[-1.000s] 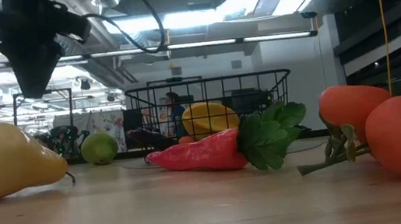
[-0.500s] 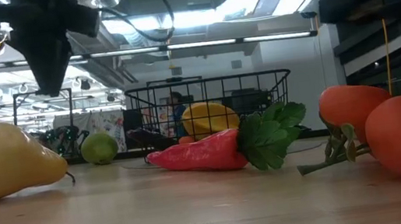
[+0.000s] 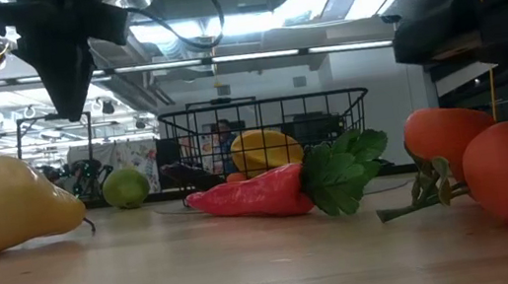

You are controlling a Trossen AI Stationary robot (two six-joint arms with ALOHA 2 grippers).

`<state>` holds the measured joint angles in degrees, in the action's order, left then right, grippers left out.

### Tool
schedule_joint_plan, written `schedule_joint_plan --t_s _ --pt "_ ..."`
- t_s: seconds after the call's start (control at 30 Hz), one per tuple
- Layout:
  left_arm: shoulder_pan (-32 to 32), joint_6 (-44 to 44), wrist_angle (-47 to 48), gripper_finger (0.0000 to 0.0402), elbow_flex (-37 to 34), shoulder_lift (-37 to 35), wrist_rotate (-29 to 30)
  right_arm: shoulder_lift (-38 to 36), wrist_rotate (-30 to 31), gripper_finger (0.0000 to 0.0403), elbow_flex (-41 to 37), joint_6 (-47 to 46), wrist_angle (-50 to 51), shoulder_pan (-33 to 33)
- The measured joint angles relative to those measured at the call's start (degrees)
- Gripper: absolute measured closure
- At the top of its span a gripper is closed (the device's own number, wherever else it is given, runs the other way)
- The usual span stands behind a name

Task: Build produce basket
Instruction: Put the green chili pepper into the black wire basket

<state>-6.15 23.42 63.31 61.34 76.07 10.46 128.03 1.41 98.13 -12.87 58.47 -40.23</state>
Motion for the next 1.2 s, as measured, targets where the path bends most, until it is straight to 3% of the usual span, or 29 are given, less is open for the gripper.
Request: schedule_joint_plan --t_s 0.33,0.53,0.8,1.03,1.2 --pt "0.0 0.0 0.0 0.0247 0.0 0.0 1.0 -0.2 0.7 0.0348 0.1 1.0 0.3 0.5" --pt "0.0 0.0 -0.1 0.0247 0.0 0.0 1.8 -1.5 0.2 0.0349 0.0 4.6 2.4 0.5" --pt "0.0 0.0 -1.4 0.0247 0.0 0.0 5.8 -8.0 4.0 0.035 5.2 0.1 10.5 0.5" --pt "0.0 0.0 -1.4 0.0247 0.0 0.0 5.8 -12.6 13.2 0.0351 13.7 2.7 14.6 -1.6" --pt "0.0 0.2 -1.7 0.0247 0.0 0.0 6.4 -15.4 23.9 0.0351 17.9 5.2 21.4 -3.4"
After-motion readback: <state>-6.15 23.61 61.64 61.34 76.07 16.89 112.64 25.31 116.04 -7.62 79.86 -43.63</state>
